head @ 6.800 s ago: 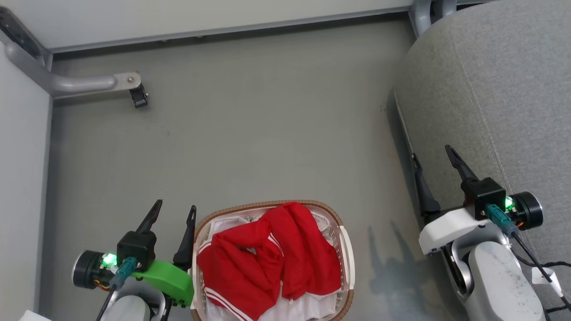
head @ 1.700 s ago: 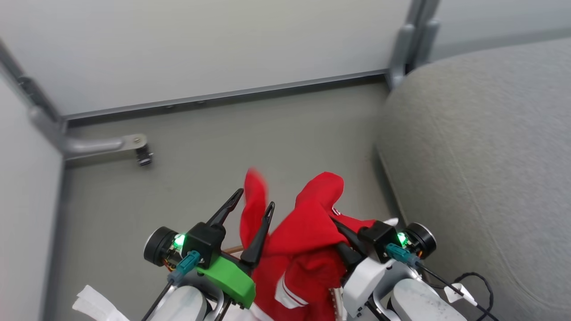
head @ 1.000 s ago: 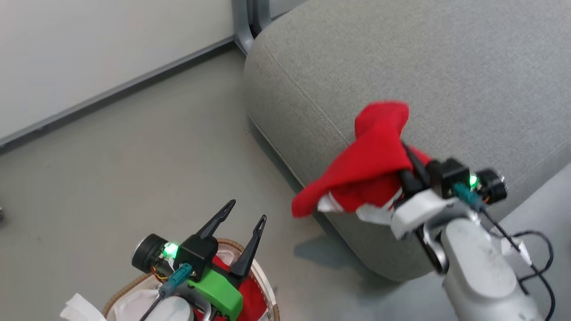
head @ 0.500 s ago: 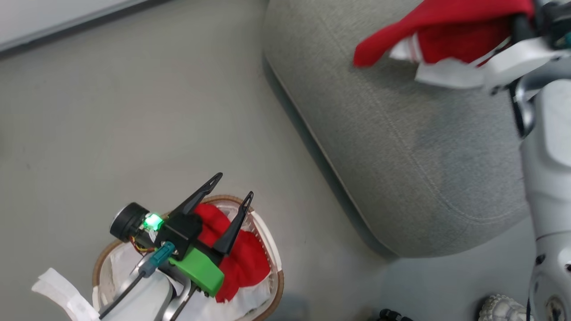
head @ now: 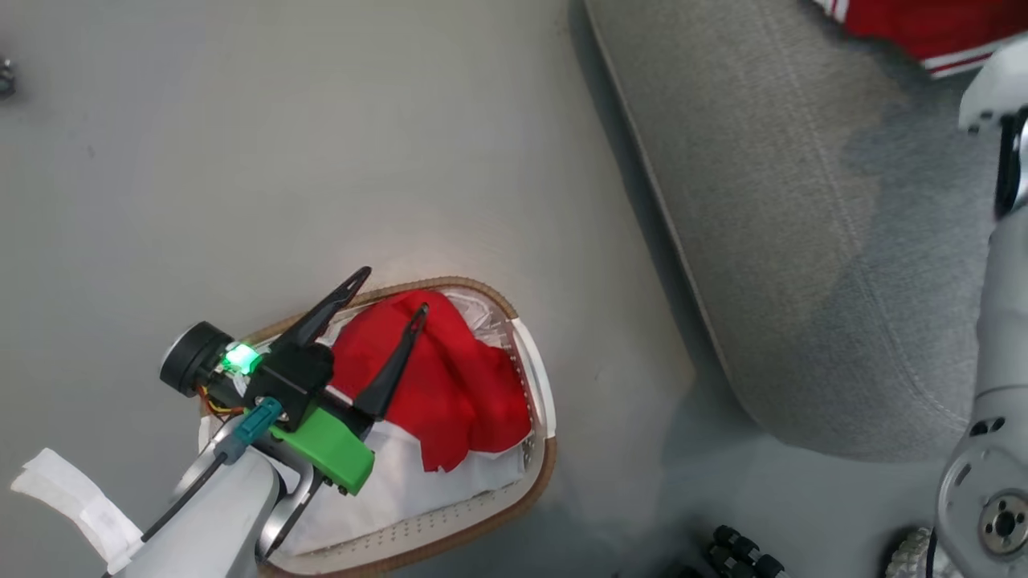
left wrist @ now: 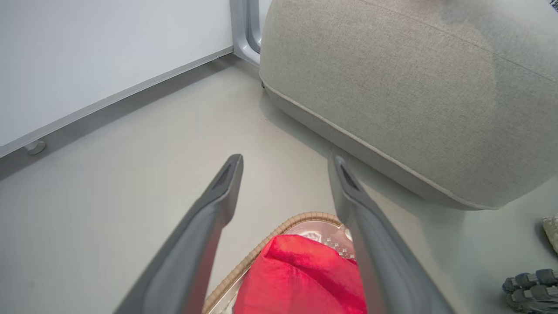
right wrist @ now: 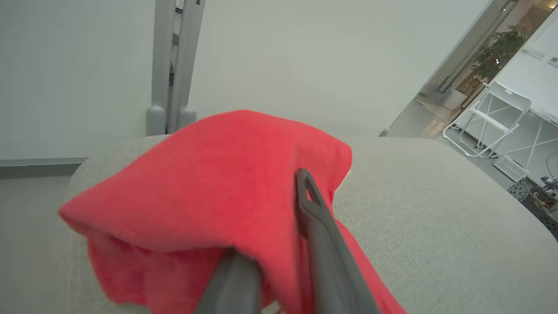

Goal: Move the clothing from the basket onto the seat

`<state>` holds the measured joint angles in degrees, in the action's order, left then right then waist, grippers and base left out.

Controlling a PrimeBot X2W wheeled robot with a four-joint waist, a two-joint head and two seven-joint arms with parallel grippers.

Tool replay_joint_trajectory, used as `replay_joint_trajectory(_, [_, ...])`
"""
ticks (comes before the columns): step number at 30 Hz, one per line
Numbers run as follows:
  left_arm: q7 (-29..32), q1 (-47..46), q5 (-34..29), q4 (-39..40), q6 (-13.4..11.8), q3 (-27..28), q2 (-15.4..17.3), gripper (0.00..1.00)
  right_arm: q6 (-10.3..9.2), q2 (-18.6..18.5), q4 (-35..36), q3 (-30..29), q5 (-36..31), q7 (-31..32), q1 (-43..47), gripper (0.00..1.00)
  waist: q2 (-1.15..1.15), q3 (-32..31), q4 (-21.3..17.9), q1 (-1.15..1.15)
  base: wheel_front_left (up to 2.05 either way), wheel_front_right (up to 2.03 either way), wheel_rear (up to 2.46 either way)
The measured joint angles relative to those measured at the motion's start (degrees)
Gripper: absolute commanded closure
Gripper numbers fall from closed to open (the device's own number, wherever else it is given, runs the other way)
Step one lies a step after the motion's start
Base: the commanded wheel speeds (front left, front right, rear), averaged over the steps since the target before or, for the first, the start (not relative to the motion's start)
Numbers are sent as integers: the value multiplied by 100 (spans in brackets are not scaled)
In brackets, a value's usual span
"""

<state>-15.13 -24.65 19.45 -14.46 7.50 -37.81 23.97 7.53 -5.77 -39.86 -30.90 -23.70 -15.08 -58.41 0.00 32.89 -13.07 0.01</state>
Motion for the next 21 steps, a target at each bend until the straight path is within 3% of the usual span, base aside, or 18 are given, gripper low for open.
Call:
replay_joint_trajectory(1, [0, 1, 9, -15, 0, 13, 5, 0, 1, 51, 8, -109, -19, 0, 87, 0, 0, 35, 34, 0, 0, 0, 0])
replay_joint_trajectory(8, [1, 119, 69, -187, 0, 91, -144, 0, 0, 256, 201, -323, 119, 0, 853, 0, 0, -11, 149, 0, 0, 0, 0])
replay_joint_trajectory(21, [1, 651, 25, -689, 1, 689, -664, 0, 0, 297, 684, 956, 1149, 0, 2535, 0, 0, -983, 1, -1, 0, 0, 0])
